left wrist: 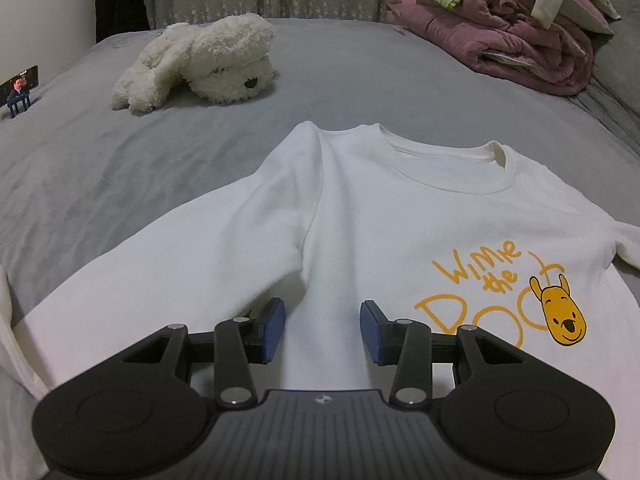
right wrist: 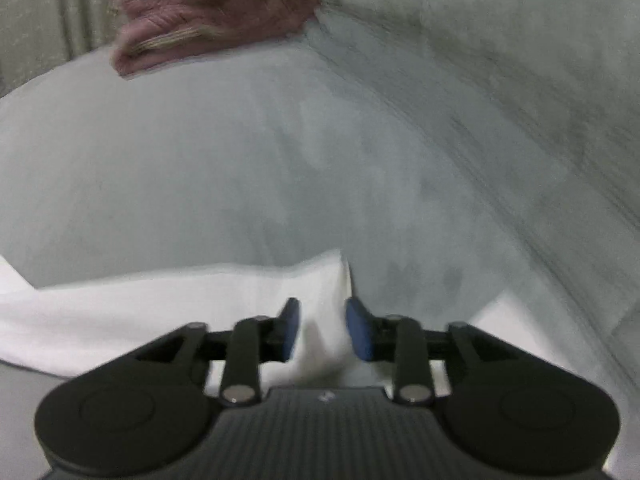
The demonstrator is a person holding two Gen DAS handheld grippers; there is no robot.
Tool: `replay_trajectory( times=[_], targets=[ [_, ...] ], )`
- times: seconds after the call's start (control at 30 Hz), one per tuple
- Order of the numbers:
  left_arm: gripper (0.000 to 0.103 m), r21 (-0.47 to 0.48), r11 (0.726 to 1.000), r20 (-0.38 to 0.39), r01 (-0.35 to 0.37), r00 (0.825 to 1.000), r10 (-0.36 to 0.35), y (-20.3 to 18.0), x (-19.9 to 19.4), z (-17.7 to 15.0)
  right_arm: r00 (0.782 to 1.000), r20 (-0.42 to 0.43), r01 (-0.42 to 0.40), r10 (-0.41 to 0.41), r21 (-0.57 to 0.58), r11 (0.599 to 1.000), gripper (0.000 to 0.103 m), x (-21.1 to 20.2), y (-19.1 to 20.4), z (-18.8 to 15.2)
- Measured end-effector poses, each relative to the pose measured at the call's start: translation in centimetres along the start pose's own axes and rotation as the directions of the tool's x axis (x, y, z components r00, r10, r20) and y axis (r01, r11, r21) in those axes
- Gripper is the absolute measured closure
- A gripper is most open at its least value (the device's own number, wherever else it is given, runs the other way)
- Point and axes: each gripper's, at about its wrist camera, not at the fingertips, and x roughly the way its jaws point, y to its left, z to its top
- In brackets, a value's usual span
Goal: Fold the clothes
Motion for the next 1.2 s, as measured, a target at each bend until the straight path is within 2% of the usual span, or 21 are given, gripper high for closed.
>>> replay_trajectory(
  times=[0.07, 0.13, 0.2, 0.33, 0.4, 0.47, 0.53, 0.63, 0.67, 0.7, 0.73, 0.77, 0.8, 0.83, 0.9, 0.97, 1.03, 1.1, 1.17, 1.2],
  targets=[
    [0.062, -0.002, 1.0, 0.002, -0.001, 1.0, 0.001, -0.1, 0.0, 0.0, 0.998, 0.042, -0.045, 0.048, -0.068, 0.997, 0.053, -1.2, 2.0, 1.4],
    [0.062, -0.001, 1.0, 0.005, -0.004, 1.0, 0.004, -0.2, 0.0, -0.1, 0.991, 0.07, -0.103, 0.113, -0.144, 0.984, 0.053, -2.1, 4.5, 2.7],
    [0.062, 0.002, 1.0, 0.007, -0.007, 1.0, 0.007, -0.3, 0.0, -0.2, 0.968, 0.012, -0.239, 0.25, -0.254, 0.937, 0.054, -0.5, 9.5, 3.2],
    [0.062, 0.004, 1.0, 0.006, 0.0, 1.0, 0.0, -0.2, 0.0, -0.1, 0.938, -0.132, -0.346, 0.32, -0.378, 0.859, 0.062, 3.7, 16.4, 3.4],
    [0.062, 0.005, 1.0, 0.005, 0.003, 1.0, -0.003, -0.1, 0.0, -0.1, 0.921, -0.179, -0.389, 0.346, -0.385, 0.837, 0.062, 5.2, 18.0, 3.3],
    [0.062, 0.005, 1.0, 0.004, 0.004, 1.0, -0.004, -0.1, 0.0, -0.1, 0.887, -0.229, -0.461, 0.402, -0.374, 0.804, 0.062, 5.9, 18.8, 3.0],
    [0.062, 0.006, 1.0, 0.003, 0.005, 1.0, -0.005, 0.0, 0.0, 0.0, 0.864, -0.264, -0.502, 0.429, -0.38, 0.777, 0.061, 5.9, 19.0, 2.4],
    [0.062, 0.007, 1.0, 0.002, 0.007, 1.0, -0.007, 0.0, 0.0, 0.0, 0.891, -0.271, -0.451, 0.364, -0.439, 0.777, 0.072, 6.1, 19.7, 1.9],
    [0.062, 0.007, 1.0, 0.002, 0.007, 1.0, -0.007, 0.0, 0.0, 0.0, 0.9, -0.257, -0.434, 0.351, -0.461, 0.774, 0.092, 5.9, 20.0, 1.8],
    [0.062, 0.004, 1.0, 0.003, 0.006, 1.0, -0.006, 0.0, 0.1, 0.0, 0.909, -0.244, -0.416, 0.339, -0.483, 0.77, 0.096, 5.7, 20.3, 1.7],
    [0.062, -0.003, 1.0, 0.005, 0.005, 1.0, -0.005, 0.0, 0.0, 0.0, 0.923, -0.22, -0.384, 0.315, -0.512, 0.768, 0.096, 5.5, 20.8, 1.6],
    [0.062, -0.011, 1.0, 0.007, 0.005, 1.0, -0.005, 0.0, 0.0, 0.0, 0.951, -0.165, -0.308, 0.261, -0.563, 0.767, 0.096, 5.0, 21.5, 1.6],
    [0.062, -0.017, 1.0, 0.01, 0.004, 1.0, -0.004, 0.0, 0.0, 0.0, 0.97, -0.104, -0.238, 0.222, -0.607, 0.759, 0.096, 4.3, 22.2, 1.6],
    [0.062, -0.017, 1.0, 0.014, 0.002, 1.0, -0.002, 0.0, 0.0, 0.0, 0.975, -0.055, -0.201, 0.213, -0.62, 0.758, 0.096, 3.7, 22.7, 1.7],
    [0.062, -0.015, 1.0, 0.02, -0.002, 1.0, 0.003, -0.1, 0.0, 0.0, 0.98, 0.045, -0.117, 0.191, -0.647, 0.754, 0.096, 2.6, 23.7, 1.8],
    [0.062, -0.012, 1.0, 0.026, -0.007, 1.0, 0.007, -0.2, 0.0, 0.0, 0.979, 0.149, 0.006, 0.139, -0.704, 0.71, 0.096, 2.7, 25.4, 0.7],
    [0.062, -0.006, 1.0, 0.029, -0.011, 1.0, 0.011, -0.2, 0.0, 0.0, 0.985, 0.142, 0.039, 0.101, -0.742, 0.669, 0.096, 4.4, 26.7, -0.9],
    [0.062, 0.002, 1.0, 0.03, -0.014, 0.999, 0.014, -0.3, 0.0, 0.0, 0.989, 0.127, 0.05, 0.072, -0.756, 0.653, 0.095, 6.4, 27.4, -2.4],
    [0.062, 0.004, 1.0, 0.03, -0.016, 0.999, 0.016, -0.4, 0.0, -0.1, 0.983, 0.171, 0.079, 0.073, -0.736, 0.672, 0.091, 6.5, 27.3, -3.1],
    [0.062, 0.005, 1.0, 0.03, -0.017, 0.999, 0.017, -0.4, 0.0, -0.1, 0.982, 0.172, 0.068, 0.075, -0.7, 0.711, 0.081, 6.1, 26.7, -2.7]
  ],
)
